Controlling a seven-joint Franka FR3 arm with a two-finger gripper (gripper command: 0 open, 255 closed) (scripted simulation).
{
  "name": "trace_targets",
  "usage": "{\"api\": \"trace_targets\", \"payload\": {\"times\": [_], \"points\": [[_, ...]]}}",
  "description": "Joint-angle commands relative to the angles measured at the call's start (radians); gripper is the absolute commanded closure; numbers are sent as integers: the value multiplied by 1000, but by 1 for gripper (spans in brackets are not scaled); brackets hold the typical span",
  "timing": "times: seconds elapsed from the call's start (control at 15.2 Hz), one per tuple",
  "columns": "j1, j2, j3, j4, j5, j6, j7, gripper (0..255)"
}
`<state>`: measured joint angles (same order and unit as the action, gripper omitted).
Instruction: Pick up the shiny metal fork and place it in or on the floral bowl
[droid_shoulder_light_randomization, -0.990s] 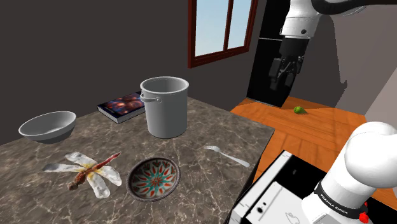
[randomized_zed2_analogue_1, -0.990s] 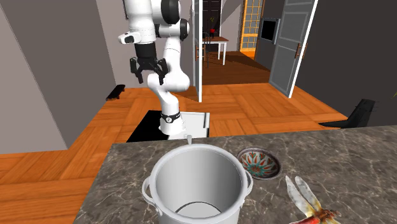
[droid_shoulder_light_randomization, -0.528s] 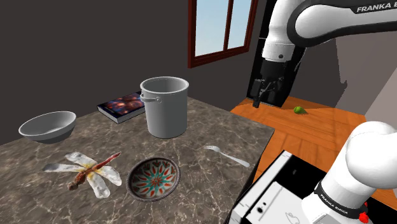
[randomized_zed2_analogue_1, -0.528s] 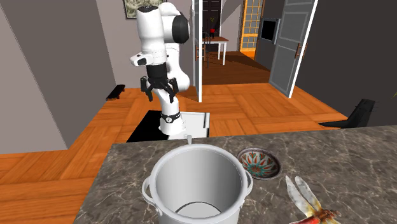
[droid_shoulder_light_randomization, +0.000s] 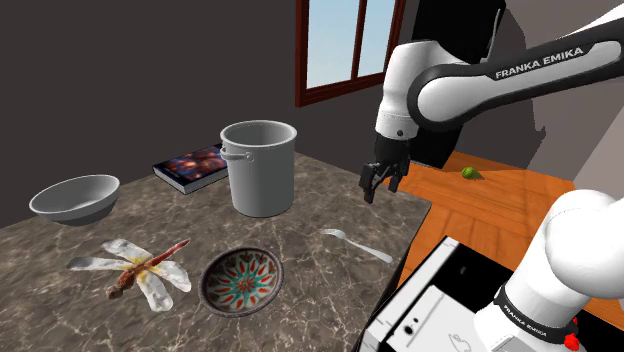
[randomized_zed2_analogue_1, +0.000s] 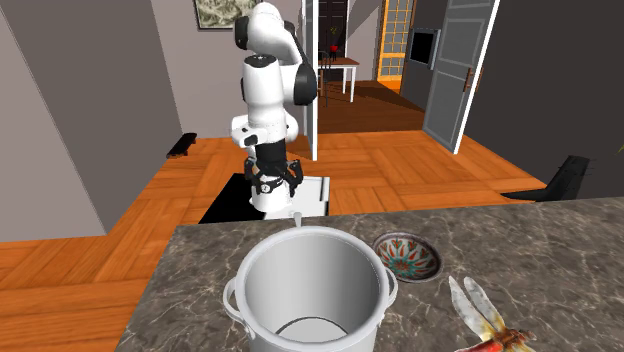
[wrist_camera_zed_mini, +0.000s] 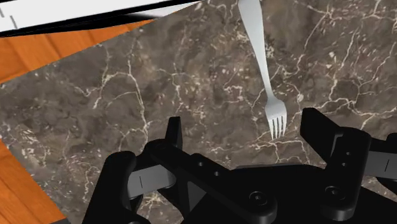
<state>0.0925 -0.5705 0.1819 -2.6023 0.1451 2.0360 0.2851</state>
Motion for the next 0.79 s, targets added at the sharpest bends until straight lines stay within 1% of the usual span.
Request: {"api": "trace_targets", "payload": {"times": [0.0,0.26,0.46,0.53,0.73], "points": [[10,51,23,-9,11,66,15,0],[25,186,75,-9,21,210,53,0],[31,300,114,7,13,314,89,0],[32,330,123,13,8,338,100,0],[31,364,128,-1,2,387,105,0]]}}
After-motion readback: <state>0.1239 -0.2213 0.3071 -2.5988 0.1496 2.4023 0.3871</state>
